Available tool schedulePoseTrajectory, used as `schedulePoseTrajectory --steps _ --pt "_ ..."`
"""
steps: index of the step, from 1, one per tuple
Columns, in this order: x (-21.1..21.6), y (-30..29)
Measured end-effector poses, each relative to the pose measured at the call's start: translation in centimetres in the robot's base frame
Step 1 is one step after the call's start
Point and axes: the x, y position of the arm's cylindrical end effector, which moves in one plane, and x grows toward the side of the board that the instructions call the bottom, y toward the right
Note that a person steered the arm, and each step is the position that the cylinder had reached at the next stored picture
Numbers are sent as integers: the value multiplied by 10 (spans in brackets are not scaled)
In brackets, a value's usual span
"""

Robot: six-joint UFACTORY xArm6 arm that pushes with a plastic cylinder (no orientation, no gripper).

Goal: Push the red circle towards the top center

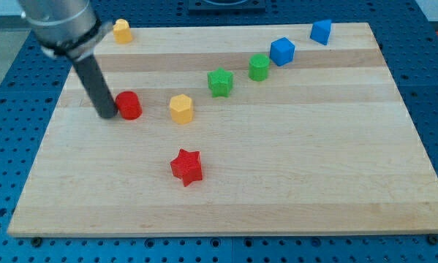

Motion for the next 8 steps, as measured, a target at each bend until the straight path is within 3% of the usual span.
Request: schedulePoseTrajectory --steps 1,2,3,5,6,7,8 --pt "1 -8" --pt "44 -39" --pt "44 -16" --pt "-71 54" --pt "-72 28" --pt "-27 -8" --pt "2 12"
